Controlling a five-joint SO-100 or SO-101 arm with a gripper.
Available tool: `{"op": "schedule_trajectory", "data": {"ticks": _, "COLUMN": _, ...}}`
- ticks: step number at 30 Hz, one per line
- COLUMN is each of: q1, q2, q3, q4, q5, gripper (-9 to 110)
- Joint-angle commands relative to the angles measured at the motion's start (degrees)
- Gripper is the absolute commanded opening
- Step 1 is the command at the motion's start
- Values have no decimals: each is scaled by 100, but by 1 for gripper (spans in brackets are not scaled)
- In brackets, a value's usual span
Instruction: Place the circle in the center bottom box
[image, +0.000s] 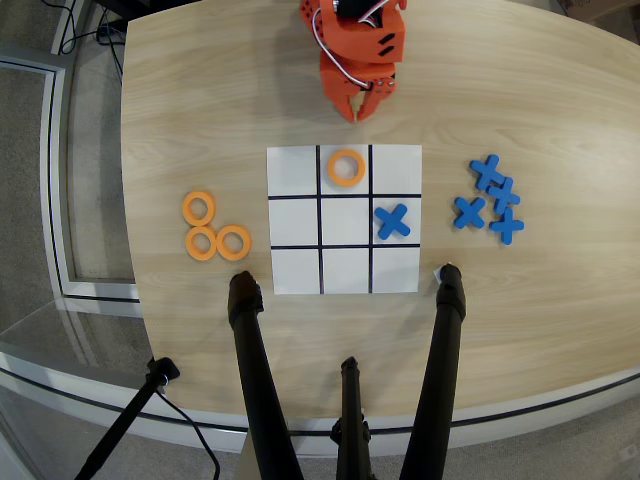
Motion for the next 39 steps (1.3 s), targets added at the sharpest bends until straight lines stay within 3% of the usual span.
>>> {"op": "schedule_trajectory", "data": {"ticks": 1, "q1": 545, "q2": 0, "q3": 308, "q4": -9, "q5": -26, "gripper": 0}}
{"op": "schedule_trajectory", "data": {"ticks": 6, "q1": 2619, "q2": 9, "q3": 316, "q4": 185, "q5": -18, "gripper": 0}}
{"op": "schedule_trajectory", "data": {"ticks": 18, "q1": 9747, "q2": 220, "q3": 316, "q4": 281, "q5": 26, "gripper": 0}}
{"op": "schedule_trajectory", "data": {"ticks": 21, "q1": 10081, "q2": 211, "q3": 316, "q4": 281, "q5": 26, "gripper": 0}}
{"op": "schedule_trajectory", "data": {"ticks": 29, "q1": 9492, "q2": 211, "q3": 316, "q4": 281, "q5": 26, "gripper": 0}}
{"op": "schedule_trajectory", "data": {"ticks": 39, "q1": 9492, "q2": 211, "q3": 316, "q4": 281, "q5": 26, "gripper": 0}}
